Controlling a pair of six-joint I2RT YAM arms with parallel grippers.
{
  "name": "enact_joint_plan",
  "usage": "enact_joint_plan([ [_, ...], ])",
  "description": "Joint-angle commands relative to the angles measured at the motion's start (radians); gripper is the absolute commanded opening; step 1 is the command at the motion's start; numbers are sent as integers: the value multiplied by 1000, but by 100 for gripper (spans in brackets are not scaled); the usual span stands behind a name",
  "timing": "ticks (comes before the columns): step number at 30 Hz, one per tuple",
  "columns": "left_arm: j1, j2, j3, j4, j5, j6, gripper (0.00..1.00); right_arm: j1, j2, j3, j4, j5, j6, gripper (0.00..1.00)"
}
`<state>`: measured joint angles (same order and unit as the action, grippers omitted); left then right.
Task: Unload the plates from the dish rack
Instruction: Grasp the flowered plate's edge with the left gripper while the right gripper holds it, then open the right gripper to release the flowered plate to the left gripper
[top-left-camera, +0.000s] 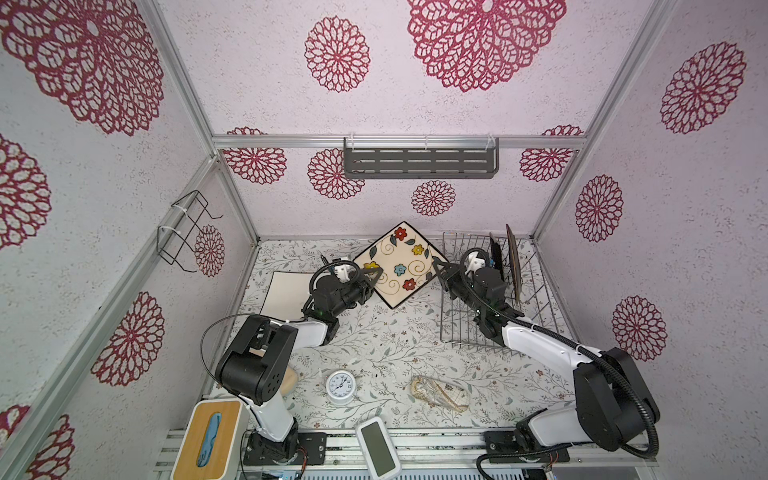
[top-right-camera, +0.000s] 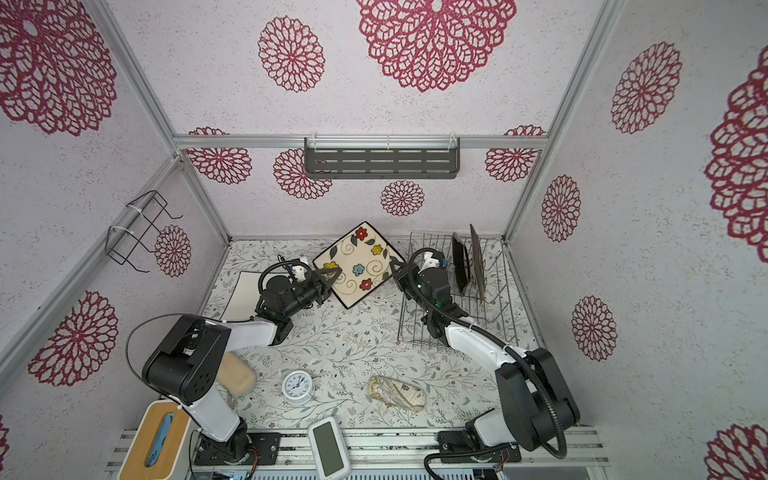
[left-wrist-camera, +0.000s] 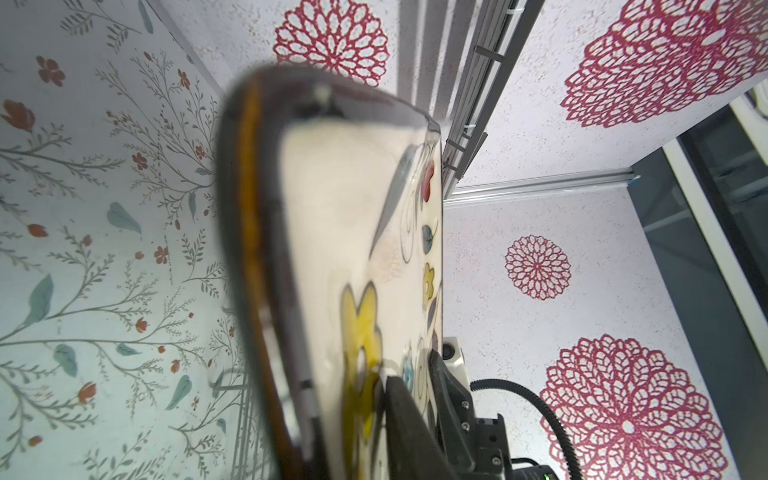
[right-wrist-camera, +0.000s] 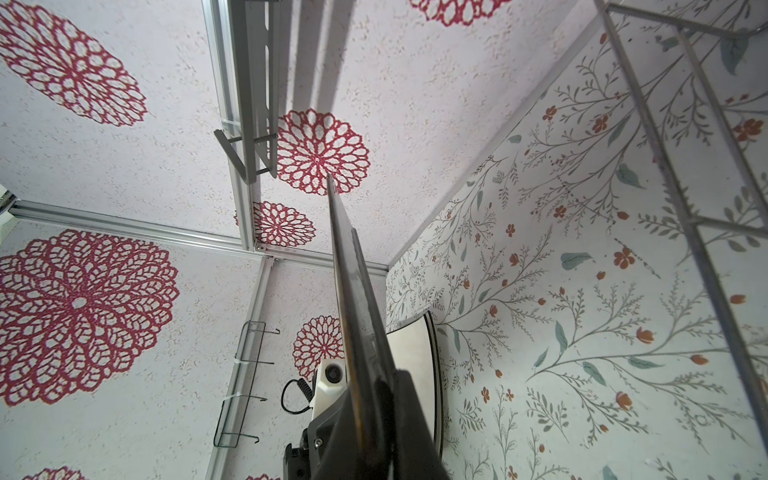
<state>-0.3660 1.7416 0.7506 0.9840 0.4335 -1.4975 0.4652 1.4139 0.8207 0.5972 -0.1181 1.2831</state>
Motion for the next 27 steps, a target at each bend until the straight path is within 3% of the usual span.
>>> enact_joint_plan([
  [1, -7, 15, 3, 36, 4, 5, 18, -10, -41, 110, 253, -69, 48, 0],
  [8, -6, 19, 1, 53, 4, -1, 0, -18, -38, 109, 253, -79, 49, 0],
  [13, -5, 16, 0, 62, 2, -6, 0, -25, -29, 111, 257, -99, 59, 1],
  [21, 9, -20, -16, 73, -21, -12, 0, -47, -26, 80, 314, -124, 102, 36],
  [27, 29, -61, -36, 87, -53, -10, 0, -68, -36, 39, 322, -142, 120, 50],
])
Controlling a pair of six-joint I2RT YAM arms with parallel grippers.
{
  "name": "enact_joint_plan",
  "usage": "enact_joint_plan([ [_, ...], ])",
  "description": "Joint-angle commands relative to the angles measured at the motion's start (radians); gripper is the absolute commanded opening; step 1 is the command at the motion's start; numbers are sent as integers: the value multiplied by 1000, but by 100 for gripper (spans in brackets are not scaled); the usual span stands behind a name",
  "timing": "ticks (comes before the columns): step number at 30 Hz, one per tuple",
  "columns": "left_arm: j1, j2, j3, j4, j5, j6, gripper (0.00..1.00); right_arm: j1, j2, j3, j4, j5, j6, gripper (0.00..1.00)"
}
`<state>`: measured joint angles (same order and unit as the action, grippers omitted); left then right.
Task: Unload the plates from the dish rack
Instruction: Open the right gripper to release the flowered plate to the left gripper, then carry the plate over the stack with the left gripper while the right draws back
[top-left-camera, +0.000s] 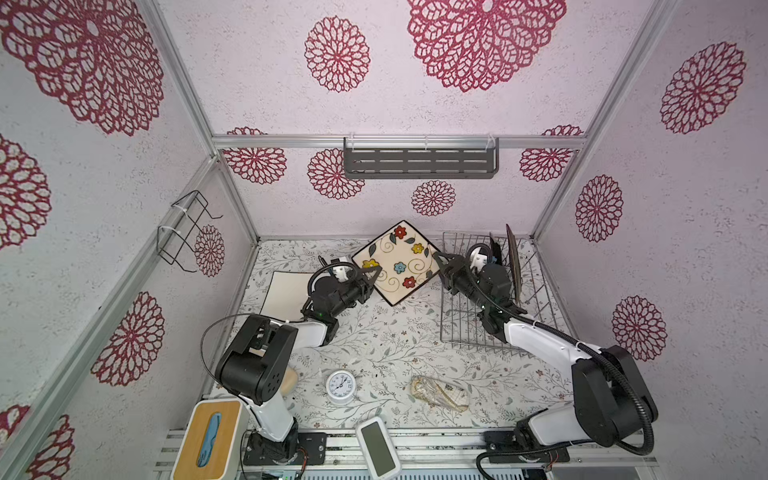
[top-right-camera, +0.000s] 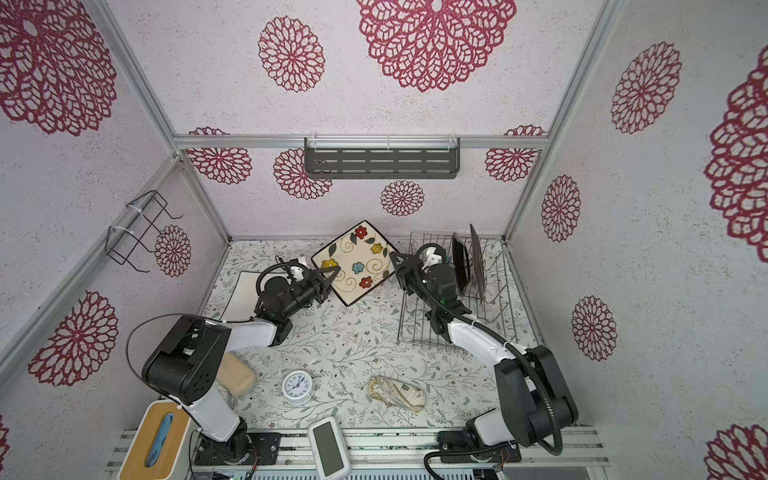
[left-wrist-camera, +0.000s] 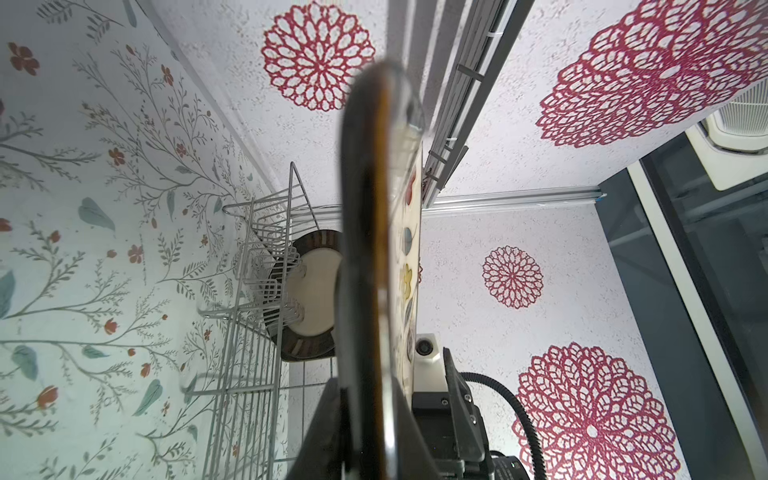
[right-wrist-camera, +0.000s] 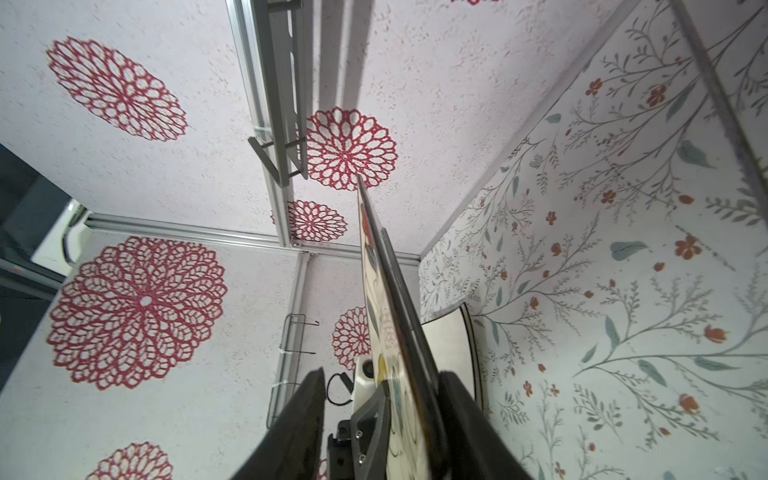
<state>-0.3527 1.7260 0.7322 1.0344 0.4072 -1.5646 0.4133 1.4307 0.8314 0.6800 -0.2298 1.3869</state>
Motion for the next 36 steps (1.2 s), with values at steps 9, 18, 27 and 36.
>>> enact_joint_plan([
  [9, 75, -95, -29, 20, -18, 55, 0, -42, -56, -19, 254, -62, 37, 57],
  [18, 138, -189, -45, -69, -22, 95, 0, -69, -66, -54, 277, -89, 57, 58],
  [27, 199, -259, -53, -161, -31, 136, 0, -73, -73, -73, 280, -107, 52, 58],
  [36, 272, -278, -84, -185, -54, 141, 0, -72, -78, -74, 230, -102, 34, 58],
])
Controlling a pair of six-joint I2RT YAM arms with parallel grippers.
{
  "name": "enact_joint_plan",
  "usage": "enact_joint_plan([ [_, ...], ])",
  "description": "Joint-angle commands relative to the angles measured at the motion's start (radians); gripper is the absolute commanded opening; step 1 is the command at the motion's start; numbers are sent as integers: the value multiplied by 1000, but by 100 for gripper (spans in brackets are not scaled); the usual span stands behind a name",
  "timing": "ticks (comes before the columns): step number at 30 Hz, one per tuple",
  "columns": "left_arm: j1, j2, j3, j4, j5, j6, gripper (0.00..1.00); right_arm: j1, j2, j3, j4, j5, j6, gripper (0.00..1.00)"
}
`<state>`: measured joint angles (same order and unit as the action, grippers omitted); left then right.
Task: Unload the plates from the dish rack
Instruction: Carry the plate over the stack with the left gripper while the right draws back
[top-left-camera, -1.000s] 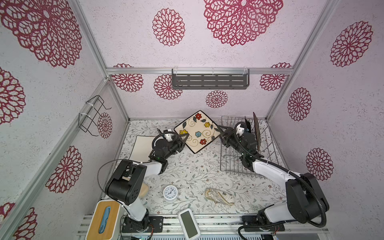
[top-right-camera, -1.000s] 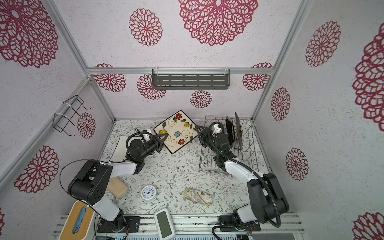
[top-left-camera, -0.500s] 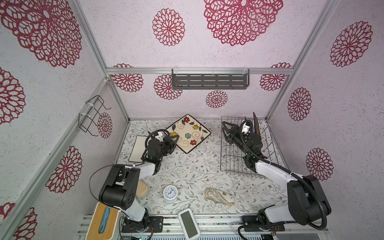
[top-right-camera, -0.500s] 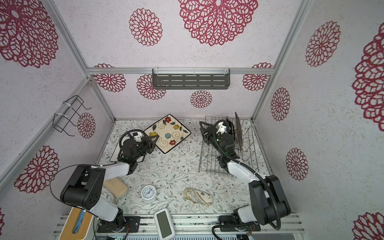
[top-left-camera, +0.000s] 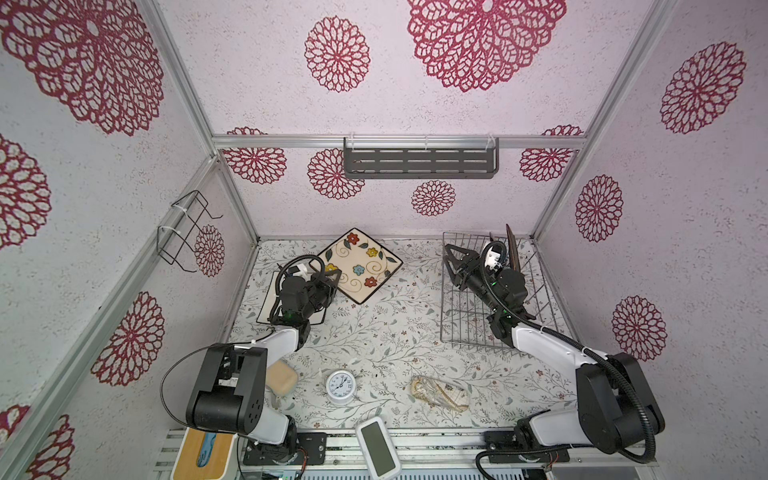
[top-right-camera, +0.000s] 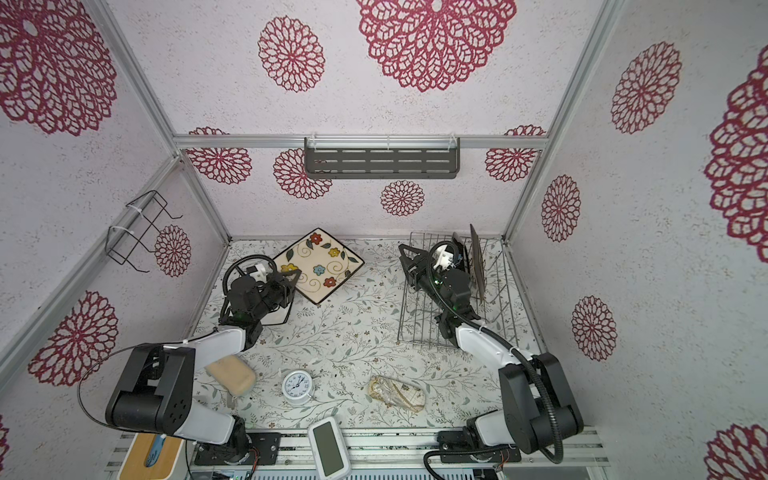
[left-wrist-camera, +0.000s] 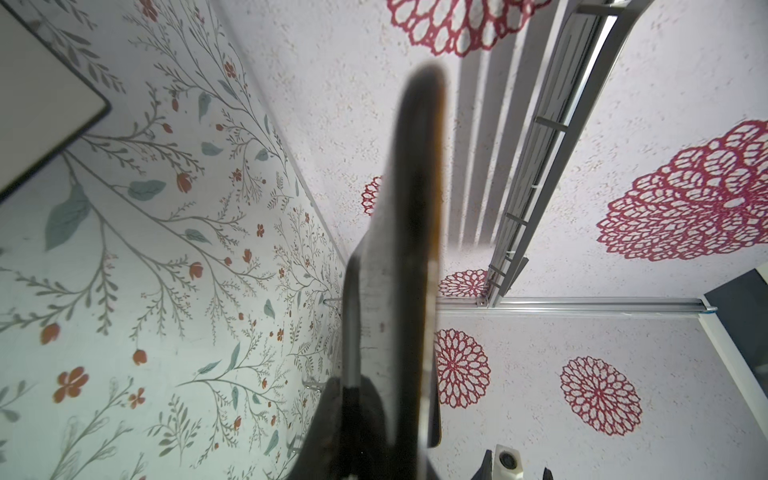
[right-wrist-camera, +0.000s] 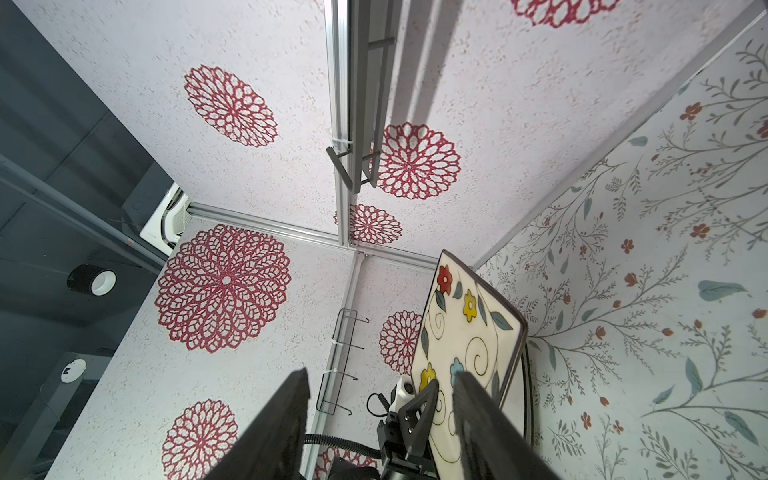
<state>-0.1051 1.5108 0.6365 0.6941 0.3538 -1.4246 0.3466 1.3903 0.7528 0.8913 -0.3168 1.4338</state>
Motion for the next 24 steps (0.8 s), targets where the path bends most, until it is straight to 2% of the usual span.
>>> enact_joint_plan([
  [1, 32, -65, 8, 149, -4, 2, 0, -3, -38, 2, 18, -15, -13, 58],
  [13, 117, -67, -30, 146, -40, 15, 0, 28, -51, -45, 5, -1, -60, 58],
  [24, 164, -88, -114, 202, -121, -51, 0, 86, 20, -10, 1, -13, -62, 58],
])
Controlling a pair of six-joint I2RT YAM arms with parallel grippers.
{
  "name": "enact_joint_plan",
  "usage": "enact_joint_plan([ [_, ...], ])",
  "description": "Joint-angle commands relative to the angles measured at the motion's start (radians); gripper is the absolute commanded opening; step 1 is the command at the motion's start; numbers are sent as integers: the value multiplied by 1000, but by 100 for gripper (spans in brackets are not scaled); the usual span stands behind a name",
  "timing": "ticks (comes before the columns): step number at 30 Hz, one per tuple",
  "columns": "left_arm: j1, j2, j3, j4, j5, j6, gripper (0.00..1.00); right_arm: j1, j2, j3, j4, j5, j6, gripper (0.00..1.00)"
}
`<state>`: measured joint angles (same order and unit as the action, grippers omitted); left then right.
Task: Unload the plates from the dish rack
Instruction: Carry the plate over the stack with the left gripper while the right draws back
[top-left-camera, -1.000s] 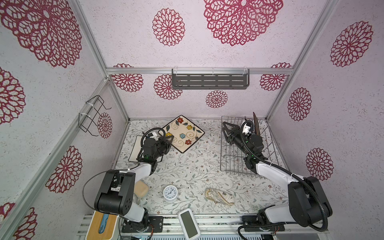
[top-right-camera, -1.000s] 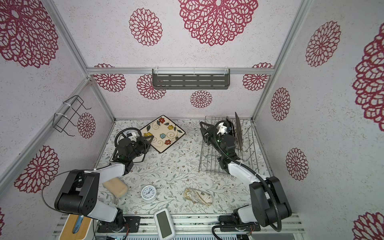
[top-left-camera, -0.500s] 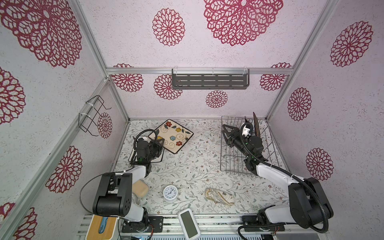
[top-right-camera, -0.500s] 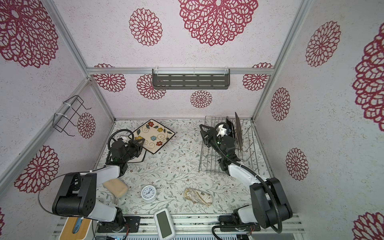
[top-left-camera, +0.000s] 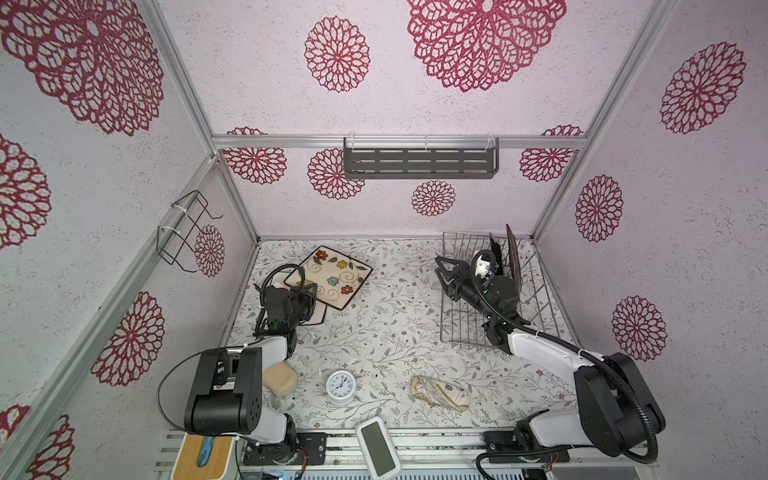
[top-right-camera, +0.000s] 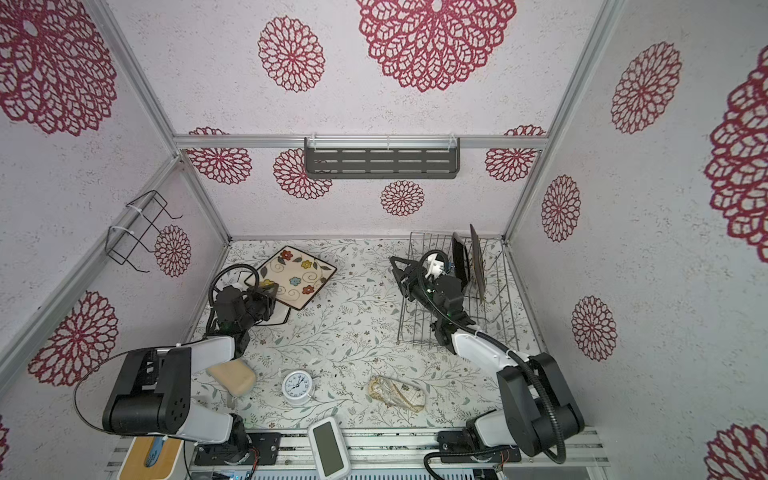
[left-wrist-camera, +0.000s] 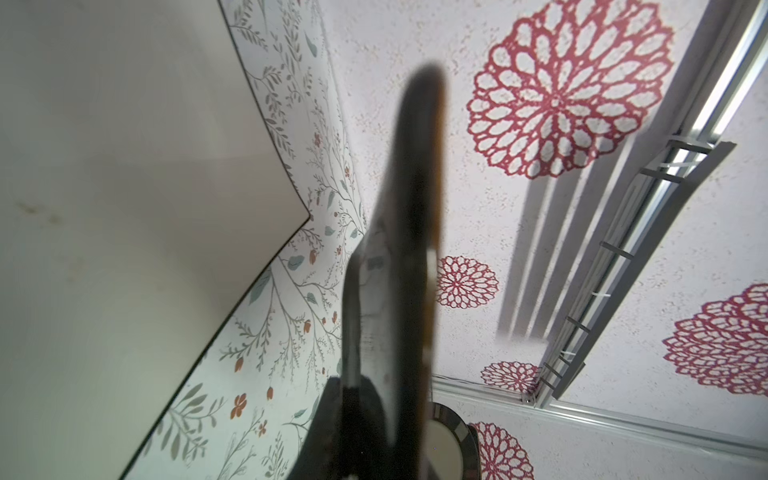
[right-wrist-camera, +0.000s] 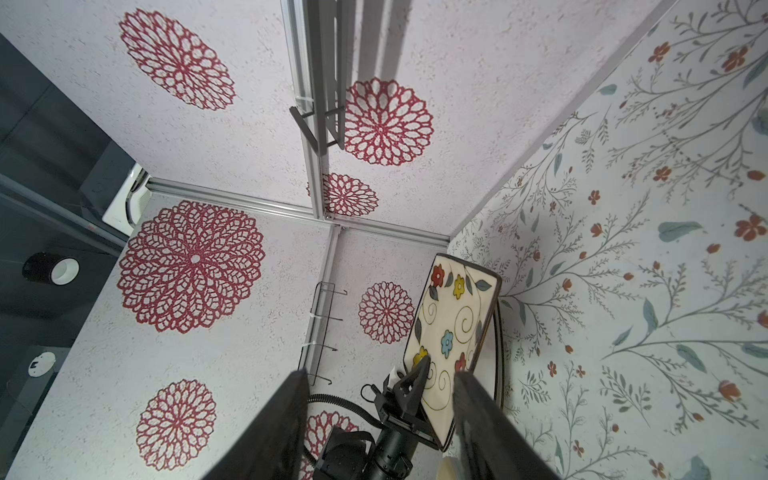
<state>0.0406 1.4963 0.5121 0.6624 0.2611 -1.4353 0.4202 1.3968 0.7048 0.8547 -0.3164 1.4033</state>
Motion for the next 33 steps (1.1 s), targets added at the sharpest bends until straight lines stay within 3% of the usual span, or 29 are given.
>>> enact_joint_plan([
  [1, 23, -75, -2, 251, -43, -49, 0, 21, 22, 47, 37, -17, -33, 58],
  [12, 86, -86, -97, 376, -103, -105, 0, 85, 120, 151, 3, -39, -45, 58],
  [33, 199, -162, -158, 310, -108, -70, 0, 159, 244, 242, 7, -66, -41, 58],
])
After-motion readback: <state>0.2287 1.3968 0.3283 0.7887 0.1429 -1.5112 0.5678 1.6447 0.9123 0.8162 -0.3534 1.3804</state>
